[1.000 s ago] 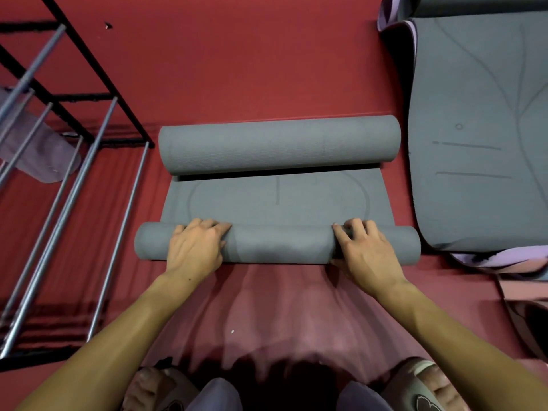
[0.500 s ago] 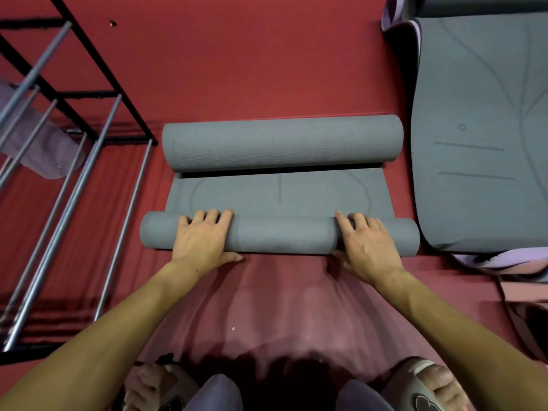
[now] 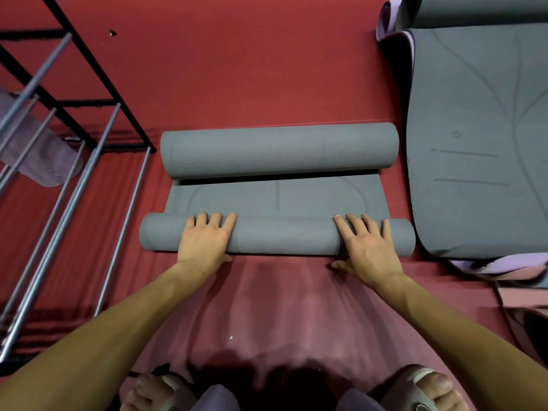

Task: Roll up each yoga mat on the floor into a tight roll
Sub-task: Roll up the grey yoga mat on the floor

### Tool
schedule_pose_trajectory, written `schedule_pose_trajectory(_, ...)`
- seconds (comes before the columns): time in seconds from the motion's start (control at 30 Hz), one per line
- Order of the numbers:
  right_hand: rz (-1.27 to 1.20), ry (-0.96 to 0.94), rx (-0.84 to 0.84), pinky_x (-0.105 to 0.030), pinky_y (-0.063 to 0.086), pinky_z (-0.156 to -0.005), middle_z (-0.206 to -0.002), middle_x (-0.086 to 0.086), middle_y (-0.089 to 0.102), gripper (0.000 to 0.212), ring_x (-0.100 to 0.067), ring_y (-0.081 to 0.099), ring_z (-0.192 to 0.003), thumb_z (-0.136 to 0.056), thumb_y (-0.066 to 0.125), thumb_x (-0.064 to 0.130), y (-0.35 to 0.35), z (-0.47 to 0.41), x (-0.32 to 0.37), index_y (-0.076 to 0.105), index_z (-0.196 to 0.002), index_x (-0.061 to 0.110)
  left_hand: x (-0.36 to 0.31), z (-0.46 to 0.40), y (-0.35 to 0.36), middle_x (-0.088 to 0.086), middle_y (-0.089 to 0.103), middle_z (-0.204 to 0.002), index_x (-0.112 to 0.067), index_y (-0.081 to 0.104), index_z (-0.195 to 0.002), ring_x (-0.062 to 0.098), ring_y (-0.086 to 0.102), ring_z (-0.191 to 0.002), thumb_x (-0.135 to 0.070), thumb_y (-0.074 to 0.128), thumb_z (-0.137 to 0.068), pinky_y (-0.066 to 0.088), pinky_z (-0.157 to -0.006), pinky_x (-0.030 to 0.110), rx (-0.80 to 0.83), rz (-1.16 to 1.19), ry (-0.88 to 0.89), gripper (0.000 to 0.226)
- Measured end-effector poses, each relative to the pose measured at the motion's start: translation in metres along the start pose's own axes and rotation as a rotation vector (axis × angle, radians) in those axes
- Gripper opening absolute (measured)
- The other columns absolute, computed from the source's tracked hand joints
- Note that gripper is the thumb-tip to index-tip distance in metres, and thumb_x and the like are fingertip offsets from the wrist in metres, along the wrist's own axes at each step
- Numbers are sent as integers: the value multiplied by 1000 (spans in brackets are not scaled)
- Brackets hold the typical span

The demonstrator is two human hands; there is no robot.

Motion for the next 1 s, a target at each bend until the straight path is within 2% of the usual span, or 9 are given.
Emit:
schedule_pose_trajectory(0.1,43,-25,-24,-63,40,-107,-142,-5,54,99,-34,53,-125,-73,86,53,-1,-11,-6,38,-154,22,4,-9,-7,0,65,-123,-30,49,-140,30,61,-106,-60,86,-64,50,-87,42,6,34,18,90)
schedule_pose_trajectory(0.3,8,-105,112,-46,48,-98,-134,0,60,94,-29,59,-119,-74,79,66,-12,-23,-14,36,-146,23,11,-19,-15,-8,67,-118,-41,53,-131,24,64,-107,-75,77,-57,48,-77,34,169,57,87,85)
schedule_pose_trajectory(0.43,-39,-130,177,-43,50,-91,-120,1,66,85,-27,62,-108,-71,80,69,-14,-11,-14,38,-128,22,11,-12,-20,-9,69,-108,-42,58,-124,22,67,-103,-77,77,-52,51,-74,33,248,76,126,82)
schedule_pose_trajectory(0.63,-59,-211,294,-41,46,-86,-120,1,64,75,-28,61,-110,-75,74,70,-17,19,-14,37,-122,24,1,12,-16,-11,74,-116,-51,54,-136,19,69,-111,-82,78,-45,51,-83,33,392,102,233,99)
schedule_pose_trajectory(0.7,-114,-216,369,-40,46,-87,-122,1,62,74,-27,60,-111,-75,73,69,-12,25,-16,38,-124,26,-2,19,-13,-12,74,-117,-53,53,-137,18,69,-112,-80,79,-46,50,-85,32,410,125,254,99)
schedule_pose_trajectory(0.77,-221,-196,431,-40,49,-90,-122,1,61,73,-25,60,-112,-76,65,78,-11,24,-17,43,-124,28,-3,23,-10,-13,74,-116,-53,53,-137,17,69,-111,-79,79,-45,52,-86,32,399,140,247,98)
schedule_pose_trajectory(0.87,-338,-207,388,-44,47,-103,-125,1,61,85,-25,58,-118,-79,33,96,-19,-3,3,59,-120,27,-3,27,-8,-12,75,-113,-53,54,-136,17,70,-108,-79,79,-45,54,-88,34,382,146,226,98)
schedule_pose_trajectory(0.93,-281,-292,379,-45,43,-108,-136,-6,58,71,-33,54,-127,-93,35,80,-24,-31,32,57,-130,23,-3,29,-8,-11,74,-114,-52,53,-137,17,69,-109,-78,80,-48,52,-86,32,360,131,232,97)
schedule_pose_trajectory(1.0,-252,-344,322,-51,28,-120,-160,-14,39,67,-41,37,-146,-102,40,56,-30,-63,51,34,-157,18,-5,31,-8,-12,73,-115,-53,52,-139,16,68,-110,-76,80,-51,49,-83,31,337,122,236,95)
Point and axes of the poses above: each hand's wrist, its own z-axis away from the middle knuckle, its own y-axis out of the palm, x = y × z, the point moved 5 cm from there along -z, towards the middle knuckle
